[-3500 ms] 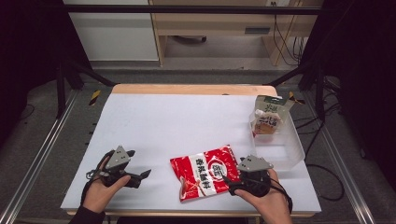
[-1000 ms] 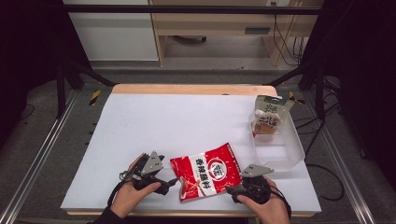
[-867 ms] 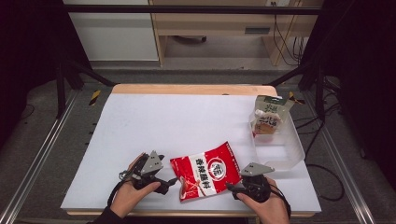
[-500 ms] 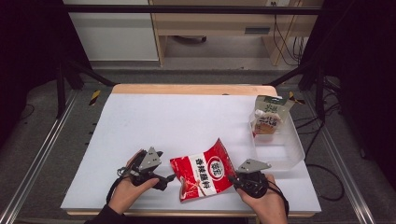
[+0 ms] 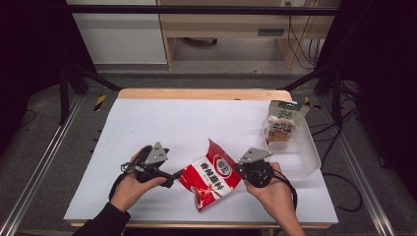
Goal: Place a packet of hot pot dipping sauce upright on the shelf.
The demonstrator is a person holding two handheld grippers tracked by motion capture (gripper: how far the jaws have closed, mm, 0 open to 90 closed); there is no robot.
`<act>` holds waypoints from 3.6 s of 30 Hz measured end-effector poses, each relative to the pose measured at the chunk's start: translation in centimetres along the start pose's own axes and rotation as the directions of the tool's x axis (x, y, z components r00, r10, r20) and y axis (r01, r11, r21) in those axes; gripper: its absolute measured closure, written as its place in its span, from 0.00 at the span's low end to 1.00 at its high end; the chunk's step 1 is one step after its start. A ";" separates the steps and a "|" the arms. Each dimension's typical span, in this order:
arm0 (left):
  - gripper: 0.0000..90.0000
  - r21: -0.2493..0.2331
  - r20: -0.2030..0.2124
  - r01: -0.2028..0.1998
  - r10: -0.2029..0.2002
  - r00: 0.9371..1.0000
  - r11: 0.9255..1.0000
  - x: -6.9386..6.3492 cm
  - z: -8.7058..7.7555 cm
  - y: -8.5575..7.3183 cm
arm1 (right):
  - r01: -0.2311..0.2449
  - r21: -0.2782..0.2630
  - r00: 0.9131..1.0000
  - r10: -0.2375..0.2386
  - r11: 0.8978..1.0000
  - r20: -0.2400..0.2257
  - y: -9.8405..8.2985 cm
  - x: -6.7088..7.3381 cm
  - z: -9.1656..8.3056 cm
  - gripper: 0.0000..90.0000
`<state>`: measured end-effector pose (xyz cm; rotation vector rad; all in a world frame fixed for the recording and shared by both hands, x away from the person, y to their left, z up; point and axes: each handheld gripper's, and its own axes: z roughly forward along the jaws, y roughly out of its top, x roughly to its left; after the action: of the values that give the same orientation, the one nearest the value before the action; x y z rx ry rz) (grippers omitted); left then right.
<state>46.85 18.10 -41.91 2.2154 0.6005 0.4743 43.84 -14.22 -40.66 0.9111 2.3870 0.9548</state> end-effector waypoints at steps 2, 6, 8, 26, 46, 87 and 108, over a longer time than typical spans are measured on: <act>0.11 0.009 0.006 -0.002 0.002 1.000 1.000 0.5 0.1 0.2 | 0.028 0.010 1.000 -0.028 1.000 0.005 0.7 0.0 0.3 1.00; 0.12 0.006 0.014 -0.003 0.003 1.000 1.000 1.4 0.1 0.8 | 0.071 0.002 0.997 -0.071 0.997 -0.007 1.9 -0.2 0.9 1.00; 0.12 0.006 0.019 -0.002 0.002 1.000 1.000 1.8 0.1 1.0 | 0.083 -0.001 0.996 -0.083 0.997 -0.014 2.4 -0.4 1.1 1.00; 0.14 -0.031 -0.014 0.019 -0.019 1.000 0.999 3.5 -2.0 2.1 | 0.265 -0.064 0.964 -0.266 0.962 -0.012 7.9 1.4 2.0 1.00; 0.26 -0.041 -0.060 -0.082 0.079 0.995 0.996 3.2 -5.4 3.4 | 0.343 -0.145 0.936 -0.350 0.928 -0.024 9.9 3.3 -0.4 1.00; 1.00 -0.032 0.142 -0.168 0.170 0.975 0.985 2.6 -5.7 5.8 | 0.403 -0.021 0.906 -0.402 0.915 -0.134 11.9 2.3 -2.8 0.58; 1.00 -0.085 0.160 -0.195 0.206 0.965 0.977 1.7 -6.9 6.4 | 0.421 0.134 0.893 -0.383 0.897 -0.236 13.0 2.5 -1.3 0.98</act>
<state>46.48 19.34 -32.45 2.2329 0.2676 0.3982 46.81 -5.87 -30.69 0.3516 2.7241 0.7021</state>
